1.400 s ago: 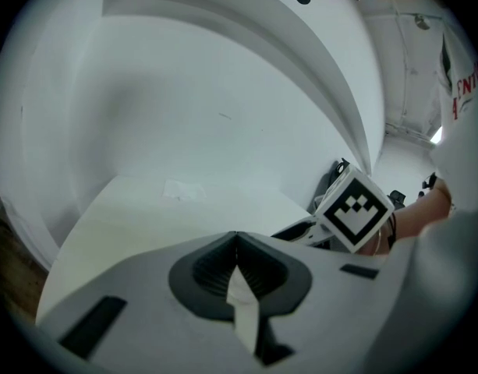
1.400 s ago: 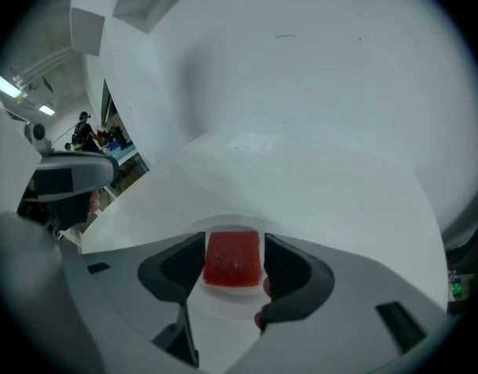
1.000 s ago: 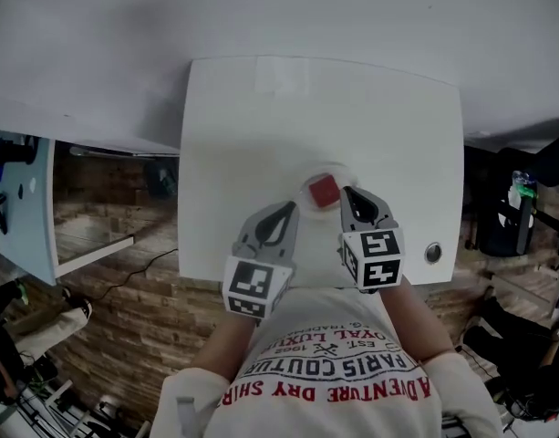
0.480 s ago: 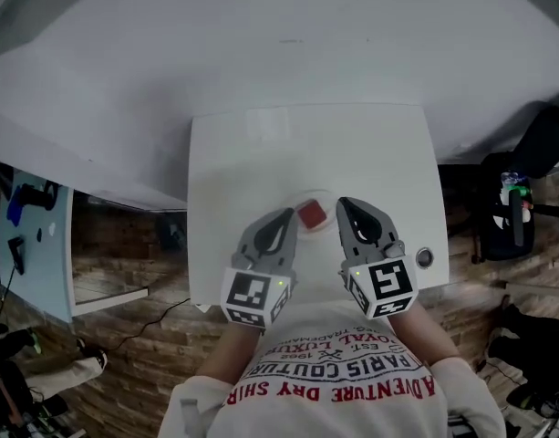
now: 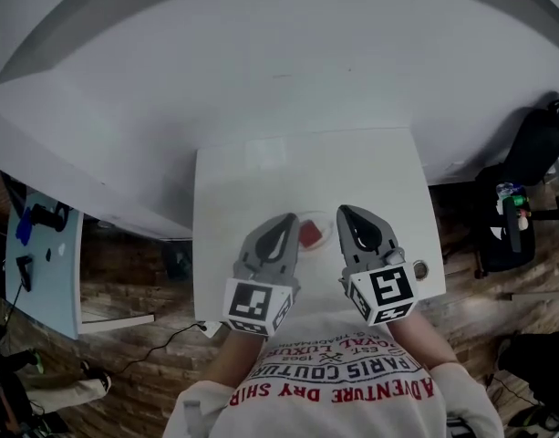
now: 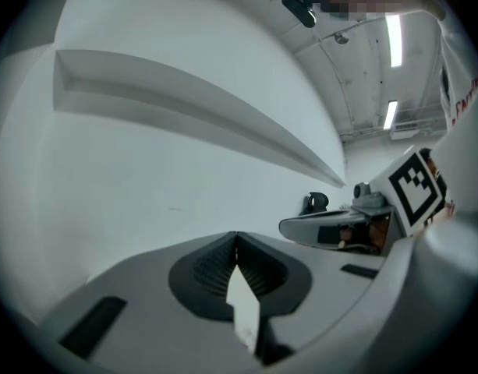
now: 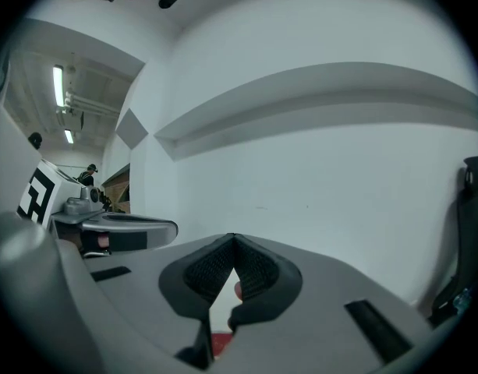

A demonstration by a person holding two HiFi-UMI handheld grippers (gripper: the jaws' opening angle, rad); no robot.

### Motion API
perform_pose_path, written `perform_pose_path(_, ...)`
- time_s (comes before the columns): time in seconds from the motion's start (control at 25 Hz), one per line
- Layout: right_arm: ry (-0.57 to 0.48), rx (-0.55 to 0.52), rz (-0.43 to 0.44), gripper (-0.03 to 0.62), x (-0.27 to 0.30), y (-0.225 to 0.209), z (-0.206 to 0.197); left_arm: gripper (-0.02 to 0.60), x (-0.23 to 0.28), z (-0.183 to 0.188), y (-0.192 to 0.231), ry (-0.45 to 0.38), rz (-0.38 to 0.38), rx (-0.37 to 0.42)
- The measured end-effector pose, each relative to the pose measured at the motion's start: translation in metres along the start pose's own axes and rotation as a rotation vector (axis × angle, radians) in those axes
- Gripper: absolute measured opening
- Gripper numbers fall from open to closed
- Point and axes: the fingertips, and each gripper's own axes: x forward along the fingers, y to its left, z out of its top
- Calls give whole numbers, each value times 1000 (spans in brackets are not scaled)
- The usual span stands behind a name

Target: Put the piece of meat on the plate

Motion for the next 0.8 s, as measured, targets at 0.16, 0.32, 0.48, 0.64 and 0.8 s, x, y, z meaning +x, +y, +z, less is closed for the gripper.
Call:
perform_pose_path(0.16,23,26,6,12,-1,-2,-7,6,-1,1,3,1,19,-7)
perform_pose_path(0.32,69,-12,43,12,0,4,-17,6,1,0,1,6,22,-10)
perform_pose_path(0.48,66,-32,45,12,-1,3,-18,6,3,-2,-3,11,23,-11)
perform_pose_path(0.64,63,-25,44,12,-1,1,-19,6,4,-4,-4,21,25,-14)
perform_pose_path(0.8,63,-33,43,12,-1,-1,-21,6,5,-7,-5,27,27,-15)
